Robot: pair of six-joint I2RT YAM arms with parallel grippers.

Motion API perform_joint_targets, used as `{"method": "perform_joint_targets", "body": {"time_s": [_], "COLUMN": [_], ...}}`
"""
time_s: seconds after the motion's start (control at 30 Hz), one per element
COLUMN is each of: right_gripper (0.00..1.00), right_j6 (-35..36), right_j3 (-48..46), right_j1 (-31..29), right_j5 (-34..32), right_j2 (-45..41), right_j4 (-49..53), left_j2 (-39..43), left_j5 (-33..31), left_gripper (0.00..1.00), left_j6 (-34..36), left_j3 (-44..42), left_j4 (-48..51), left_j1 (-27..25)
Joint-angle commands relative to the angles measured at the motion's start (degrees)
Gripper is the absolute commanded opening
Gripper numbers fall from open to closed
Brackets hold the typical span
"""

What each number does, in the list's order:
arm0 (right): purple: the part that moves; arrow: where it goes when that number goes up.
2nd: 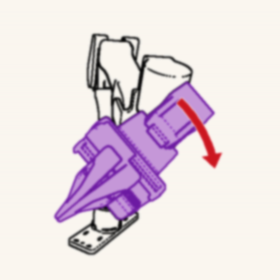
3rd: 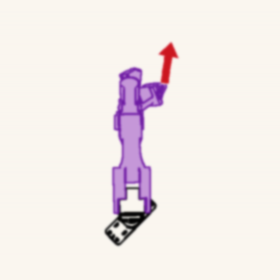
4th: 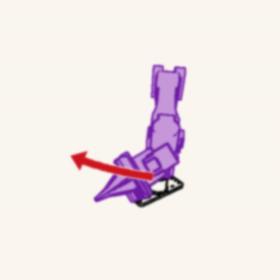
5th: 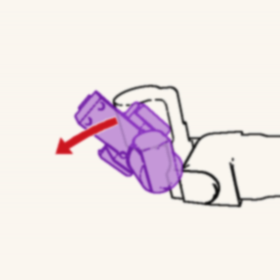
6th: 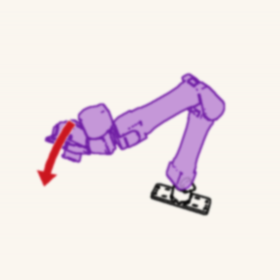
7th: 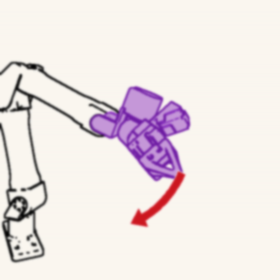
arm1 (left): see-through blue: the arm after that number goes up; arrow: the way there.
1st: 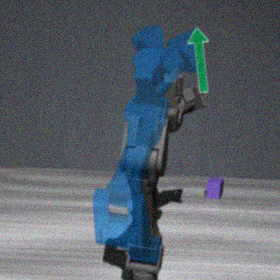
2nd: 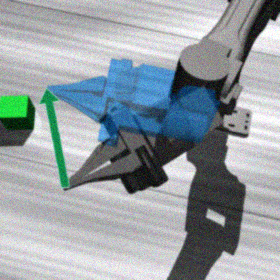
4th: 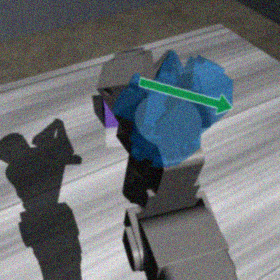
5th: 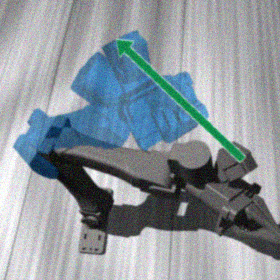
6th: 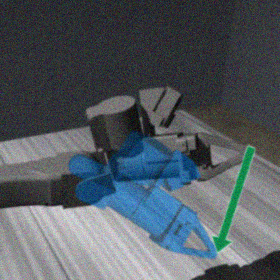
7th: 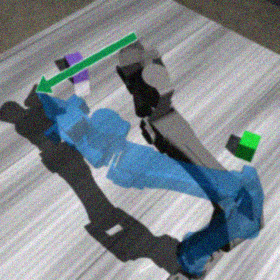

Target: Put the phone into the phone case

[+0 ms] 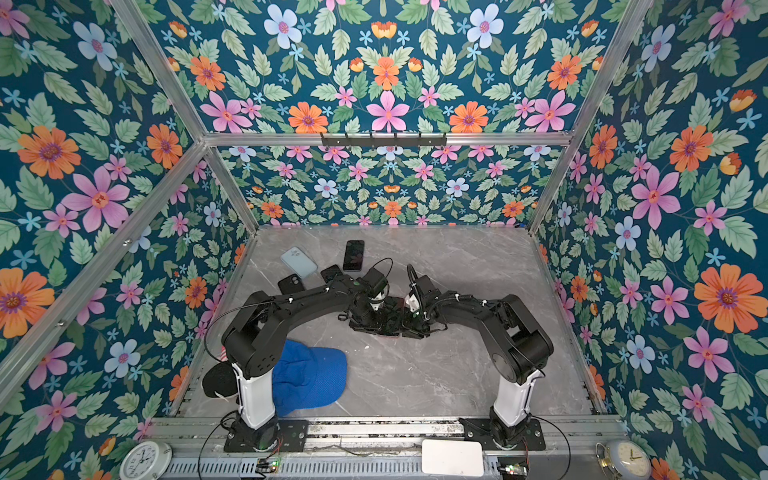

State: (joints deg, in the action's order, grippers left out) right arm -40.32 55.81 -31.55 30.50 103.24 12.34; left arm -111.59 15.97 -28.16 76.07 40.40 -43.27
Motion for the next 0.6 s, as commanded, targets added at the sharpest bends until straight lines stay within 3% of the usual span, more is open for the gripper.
{"method": "perform_joint_targets", "body": {"time_s": [0.0, 0.57], "right_gripper": [0.44, 0.44], "right_j6": [-0.9, -1.6], "right_j3": [-0.7, -1.2], "right_j1": [-0.1, -0.2], "right_j5": [-2.1, -1.2], "right_j2": [0.0, 0.3], "right_j4": [3.3, 1.7], "left_j2": [-1.9, -3.1], "left_j5": [-2.2, -1.7], "left_gripper": [0.11, 0.10], "left_j6": [0.9, 0.7], "left_j3": [-0.9, -0.5], "left_j4": [0.9, -0.1], "left_j1": [-0.2, -0.2]}}
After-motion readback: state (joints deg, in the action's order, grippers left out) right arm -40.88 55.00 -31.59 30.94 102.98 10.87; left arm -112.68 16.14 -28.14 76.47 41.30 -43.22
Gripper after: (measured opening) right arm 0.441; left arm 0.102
